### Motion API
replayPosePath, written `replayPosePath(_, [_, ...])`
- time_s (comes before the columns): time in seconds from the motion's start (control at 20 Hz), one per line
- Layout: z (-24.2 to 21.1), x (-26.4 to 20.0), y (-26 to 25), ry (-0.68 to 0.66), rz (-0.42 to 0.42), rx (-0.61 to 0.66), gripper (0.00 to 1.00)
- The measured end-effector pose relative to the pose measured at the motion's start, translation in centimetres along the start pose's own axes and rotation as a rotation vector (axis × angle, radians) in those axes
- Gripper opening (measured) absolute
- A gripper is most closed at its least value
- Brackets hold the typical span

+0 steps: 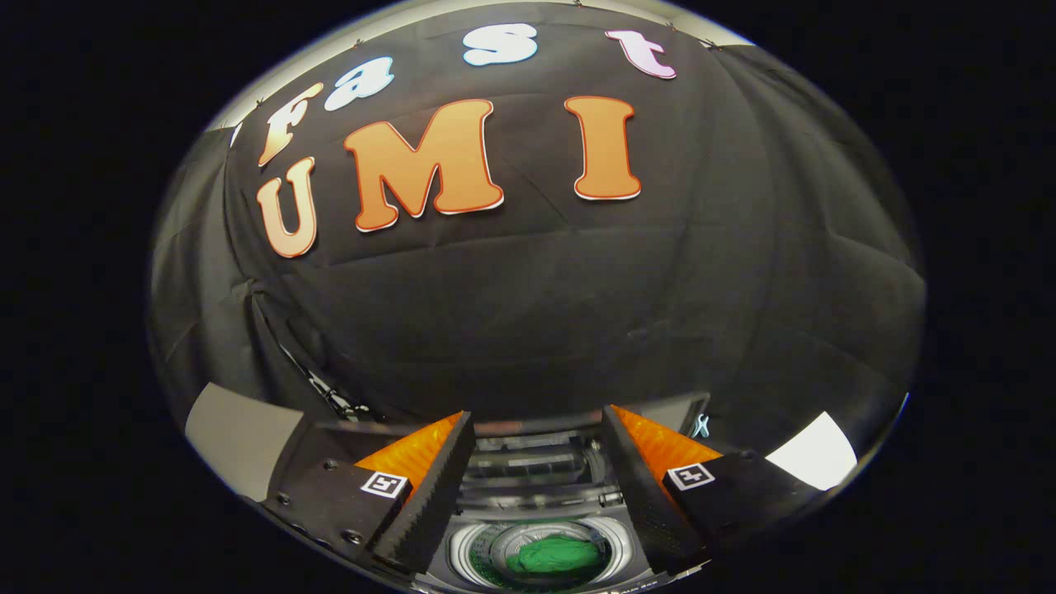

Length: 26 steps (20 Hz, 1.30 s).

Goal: Put the clothes into the washing machine and then close the washing machine lid.

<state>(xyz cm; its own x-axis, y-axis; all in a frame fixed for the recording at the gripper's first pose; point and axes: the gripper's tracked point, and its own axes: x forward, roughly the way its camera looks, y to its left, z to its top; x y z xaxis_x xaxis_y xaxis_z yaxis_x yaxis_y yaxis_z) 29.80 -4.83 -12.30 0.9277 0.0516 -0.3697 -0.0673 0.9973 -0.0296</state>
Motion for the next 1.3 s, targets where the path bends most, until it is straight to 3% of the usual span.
replayPosePath(0.2, [0.4,4.5,2.4,0.022,0.0,-0.019,0.99])
replayPosePath(0.4, [-2.8,6.7,3.3,0.127,-0.015,-0.012,0.99])
replayPosePath(0.5, [-3.4,7.3,3.8,0.119,-0.036,-0.098,0.99])
replayPosePath(0.65, [-3.4,5.3,3.6,0.095,-0.023,-0.088,0.95])
replayPosePath(1.0, [-7.0,-0.9,3.0,0.082,-0.024,-0.1,0.95])
replayPosePath(1.3, [-14.8,-7.1,1.9,0.127,-0.044,-0.087,0.95])
